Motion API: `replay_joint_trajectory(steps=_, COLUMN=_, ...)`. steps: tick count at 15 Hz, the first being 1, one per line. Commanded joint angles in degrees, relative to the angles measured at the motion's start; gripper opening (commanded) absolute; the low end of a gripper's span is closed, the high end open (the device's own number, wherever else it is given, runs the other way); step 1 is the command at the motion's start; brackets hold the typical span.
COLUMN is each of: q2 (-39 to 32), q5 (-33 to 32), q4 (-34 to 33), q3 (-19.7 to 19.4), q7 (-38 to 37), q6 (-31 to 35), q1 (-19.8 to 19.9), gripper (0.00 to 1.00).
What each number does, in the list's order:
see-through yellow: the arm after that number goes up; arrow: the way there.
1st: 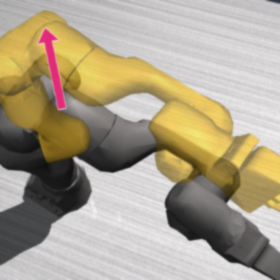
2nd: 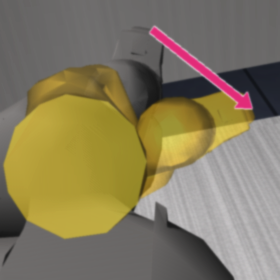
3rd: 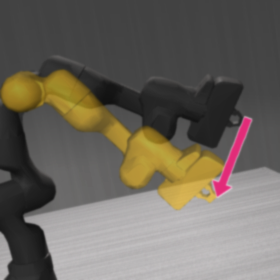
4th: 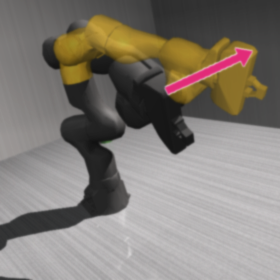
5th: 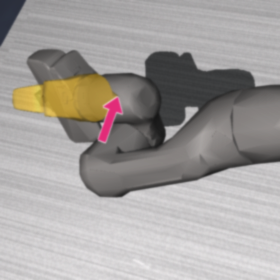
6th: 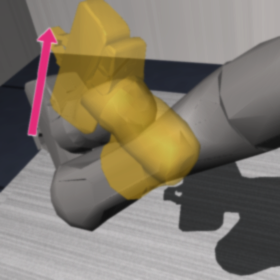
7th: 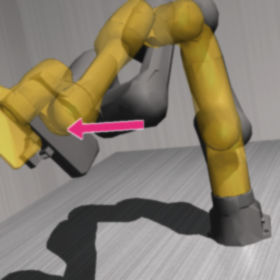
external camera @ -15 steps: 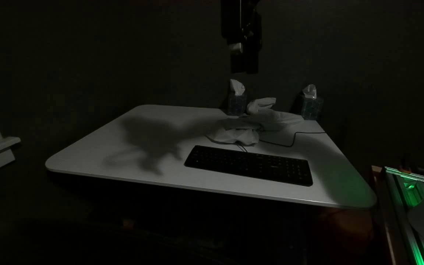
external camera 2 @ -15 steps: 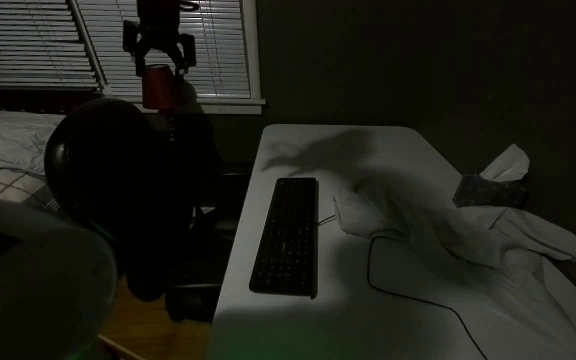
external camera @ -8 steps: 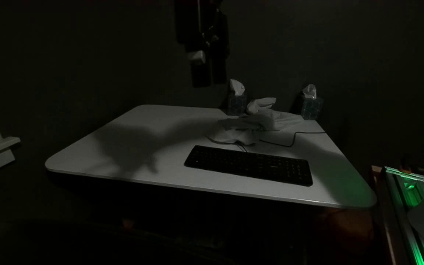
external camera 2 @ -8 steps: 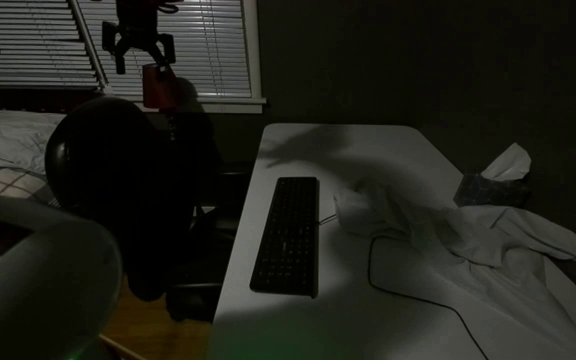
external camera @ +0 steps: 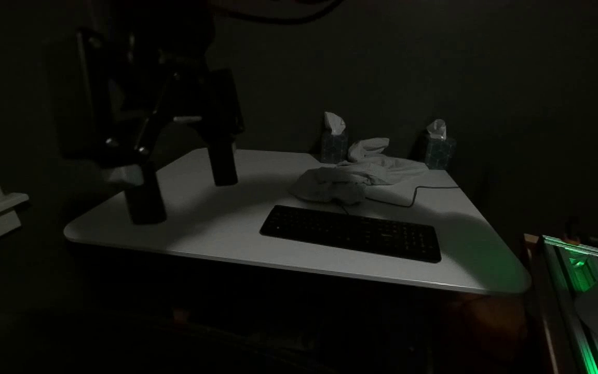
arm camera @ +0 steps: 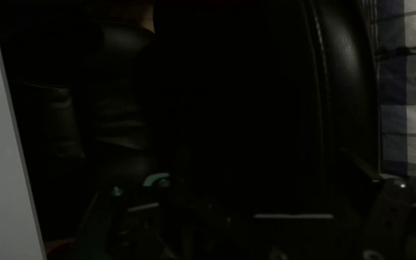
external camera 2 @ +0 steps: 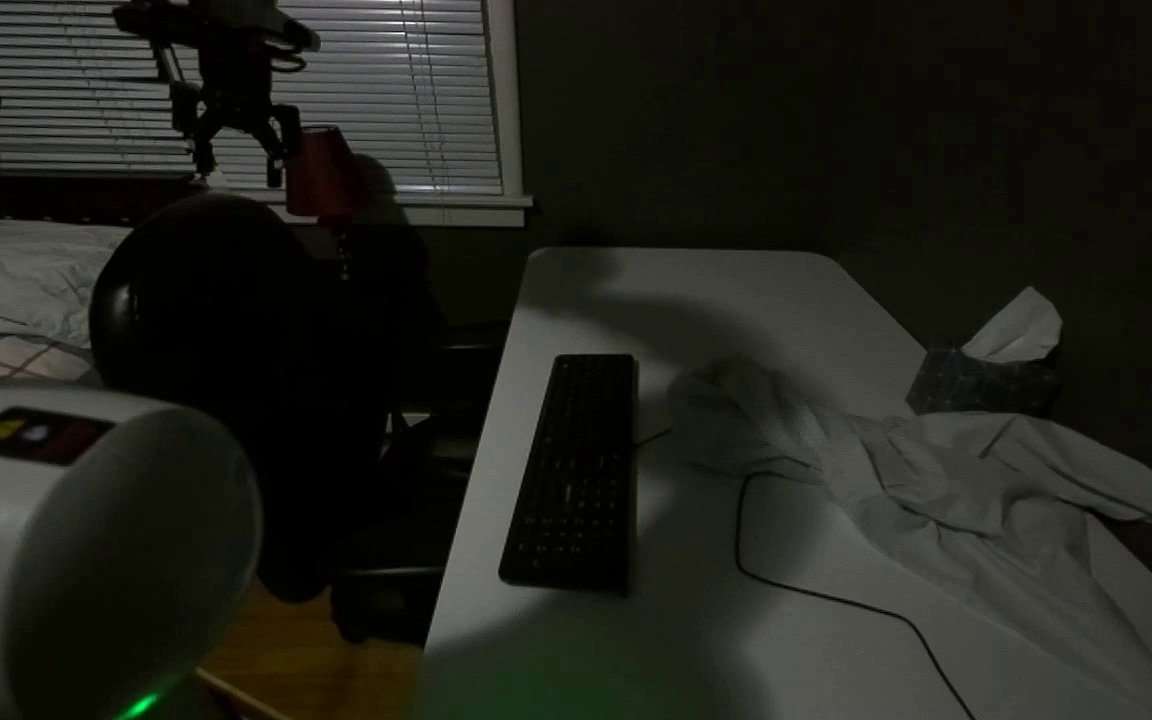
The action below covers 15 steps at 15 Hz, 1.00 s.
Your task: Push the black chair inwards towards the table
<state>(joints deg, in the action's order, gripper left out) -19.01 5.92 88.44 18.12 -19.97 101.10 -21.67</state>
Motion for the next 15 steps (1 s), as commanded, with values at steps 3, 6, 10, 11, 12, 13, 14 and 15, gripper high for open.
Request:
replay_joint_trajectory(steps=3, q2=-11.14, q5=-1.98, q4=-13.69, q3=-1.21, q7=-3.49, q6=-2.05, q1=-6.11, gripper=1.0)
replay_joint_trajectory(steps=6, q2=-15.32, q5=-2.13, q4=-19.63, q3=-1.19, q7=-2.33, q6=-3.99, q1=-8.92, gripper=1.0)
replay_joint_trajectory(steps=10, q2=-19.78, q5=-3.39, q4=-27.14, q3=-1.9, q7=-1.75, q6=-9.13, q1=-12.41, gripper=1.0)
replay_joint_trajectory(steps=11, q2=-20.83, q5=-4.5, q4=-28.91, q3=-2.5, q7=-1.96, q6=-11.65, q1=-13.59, gripper=1.0)
replay_joint_trajectory(steps=12, q2=-22.35, q5=-6.11, q4=-31.44, q3=-1.71, q7=-2.08, q6=-14.2, q1=-13.86, gripper=1.0)
replay_joint_trajectory(steps=13, q2=-23.46, q5=-7.56, q4=-33.36, q3=-2.08, q7=-2.1, q6=-16.93, q1=-14.93, gripper=1.0)
replay_joint_trajectory(steps=14, q2=-24.54, q5=-9.22, q4=-35.24, q3=-2.38, q7=-2.2, q6=-19.53, q1=-15.88, gripper=1.0)
replay_joint_trajectory(steps=15, q2=-25.64, q5=-11.08, q4=-37.03, q3=-2.73, q7=-2.1, q6=-21.8, q1=-16.91, gripper=1.0)
